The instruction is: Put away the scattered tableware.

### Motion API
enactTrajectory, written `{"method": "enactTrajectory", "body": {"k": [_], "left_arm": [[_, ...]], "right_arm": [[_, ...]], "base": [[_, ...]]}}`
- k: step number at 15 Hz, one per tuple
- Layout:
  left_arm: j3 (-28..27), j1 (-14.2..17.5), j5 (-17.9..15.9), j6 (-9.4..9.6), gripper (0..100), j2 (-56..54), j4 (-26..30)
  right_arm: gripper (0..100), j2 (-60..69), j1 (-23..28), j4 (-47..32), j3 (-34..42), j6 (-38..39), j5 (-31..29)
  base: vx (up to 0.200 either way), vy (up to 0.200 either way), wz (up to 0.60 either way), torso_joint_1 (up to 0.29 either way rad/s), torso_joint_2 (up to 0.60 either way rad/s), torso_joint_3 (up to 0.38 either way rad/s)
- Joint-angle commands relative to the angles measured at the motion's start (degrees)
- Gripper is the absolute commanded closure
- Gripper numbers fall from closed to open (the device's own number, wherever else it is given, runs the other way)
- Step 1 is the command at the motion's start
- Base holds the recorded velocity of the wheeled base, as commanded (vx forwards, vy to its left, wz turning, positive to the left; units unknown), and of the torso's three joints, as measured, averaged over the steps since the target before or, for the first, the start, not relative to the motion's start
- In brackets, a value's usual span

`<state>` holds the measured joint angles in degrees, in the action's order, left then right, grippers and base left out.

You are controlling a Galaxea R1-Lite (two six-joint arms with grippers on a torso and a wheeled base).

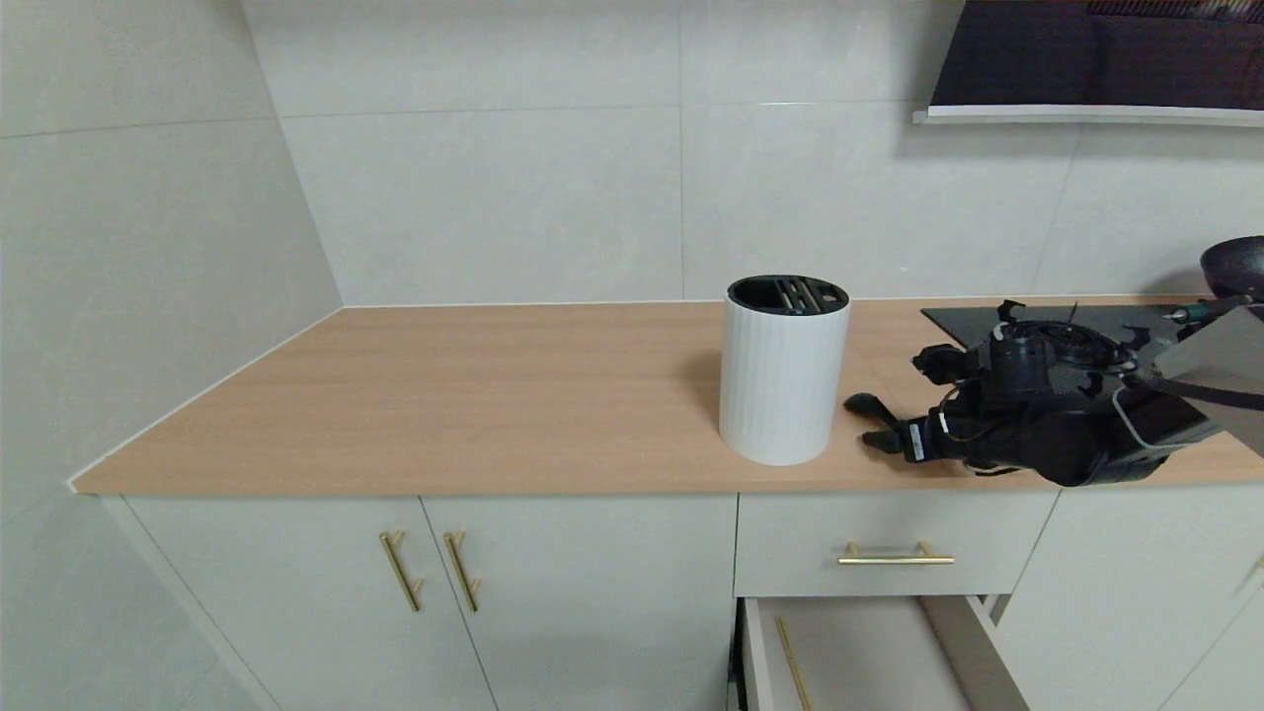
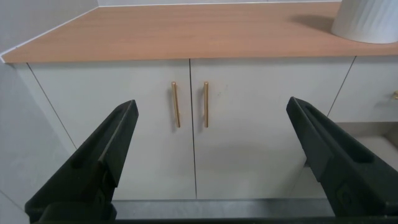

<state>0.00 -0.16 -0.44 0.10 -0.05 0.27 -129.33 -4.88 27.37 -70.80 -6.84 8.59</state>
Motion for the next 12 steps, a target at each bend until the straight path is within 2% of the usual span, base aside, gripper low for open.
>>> {"method": "enactTrajectory", "body": {"k": [1, 8, 9, 10, 12], "left_arm": [[0.0, 0.0, 0.0, -0.01, 0, 0.0, 0.0], [0.0, 0.1, 0.0, -0.01, 0, 0.0, 0.0], [0.0, 0.1, 0.0, -0.01, 0, 0.0, 0.0], [0.0, 0.0, 0.0, -0.01, 0, 0.0, 0.0], [0.0, 0.0, 0.0, -0.01, 0, 0.0, 0.0]], "right_arm": [[100, -1.4, 0.0, 0.0, -0.3, 0.0, 0.1], [100, 1.0, -0.3, -0.5, -0.2, 2.4, -0.4], [100, 3.0, -0.4, -1.6, 0.2, 4.8, -0.8], [100, 8.5, -1.7, -6.7, 1.6, 9.5, -1.7], [100, 13.0, -2.1, -10.7, 3.6, 11.1, -1.7]], "base": [[0.000, 0.000, 0.00, 0.000, 0.00, 0.000], [0.000, 0.000, 0.00, 0.000, 0.00, 0.000], [0.000, 0.000, 0.00, 0.000, 0.00, 0.000], [0.000, 0.000, 0.00, 0.000, 0.00, 0.000], [0.000, 0.000, 0.00, 0.000, 0.00, 0.000]]}}
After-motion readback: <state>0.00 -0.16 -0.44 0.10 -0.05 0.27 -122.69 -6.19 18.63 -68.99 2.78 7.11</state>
